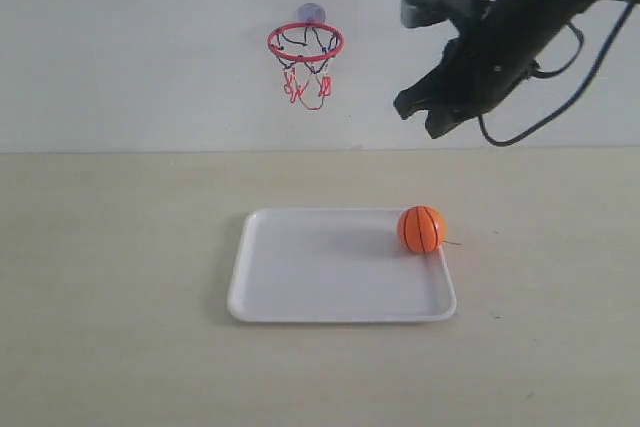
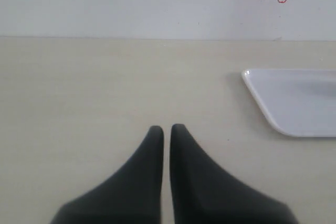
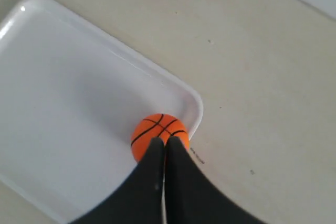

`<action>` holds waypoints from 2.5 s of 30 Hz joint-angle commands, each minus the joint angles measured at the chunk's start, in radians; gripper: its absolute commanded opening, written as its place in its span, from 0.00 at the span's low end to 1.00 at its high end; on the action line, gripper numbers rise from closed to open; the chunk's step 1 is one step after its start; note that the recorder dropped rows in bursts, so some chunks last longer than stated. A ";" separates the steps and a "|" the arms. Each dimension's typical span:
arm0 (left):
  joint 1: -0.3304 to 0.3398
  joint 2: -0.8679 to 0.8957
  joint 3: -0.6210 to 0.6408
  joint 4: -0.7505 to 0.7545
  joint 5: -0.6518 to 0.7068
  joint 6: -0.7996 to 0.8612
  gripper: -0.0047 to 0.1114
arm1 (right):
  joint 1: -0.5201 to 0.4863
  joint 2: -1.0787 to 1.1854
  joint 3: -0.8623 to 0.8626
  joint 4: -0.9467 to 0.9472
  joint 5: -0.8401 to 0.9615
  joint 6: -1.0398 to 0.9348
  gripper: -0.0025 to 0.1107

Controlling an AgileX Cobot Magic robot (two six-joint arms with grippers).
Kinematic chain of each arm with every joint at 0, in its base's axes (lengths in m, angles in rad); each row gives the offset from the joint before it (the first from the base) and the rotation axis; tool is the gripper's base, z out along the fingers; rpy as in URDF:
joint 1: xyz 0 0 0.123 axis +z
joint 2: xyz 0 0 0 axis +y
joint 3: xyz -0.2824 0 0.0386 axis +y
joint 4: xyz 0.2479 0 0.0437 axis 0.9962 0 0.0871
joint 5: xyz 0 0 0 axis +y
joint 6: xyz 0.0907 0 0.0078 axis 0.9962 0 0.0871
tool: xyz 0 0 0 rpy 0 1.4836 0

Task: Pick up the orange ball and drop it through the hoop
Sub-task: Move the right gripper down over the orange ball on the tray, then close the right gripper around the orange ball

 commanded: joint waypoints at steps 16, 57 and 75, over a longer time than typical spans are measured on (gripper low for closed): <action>0.002 -0.003 0.004 -0.011 -0.002 0.003 0.08 | 0.107 0.150 -0.071 -0.384 0.140 0.548 0.65; 0.002 -0.003 0.004 -0.011 -0.002 0.003 0.08 | 0.105 0.301 -0.071 -0.282 -0.005 0.639 0.65; 0.002 -0.003 0.004 -0.011 -0.002 0.003 0.08 | 0.105 0.301 -0.071 -0.316 0.040 0.647 0.02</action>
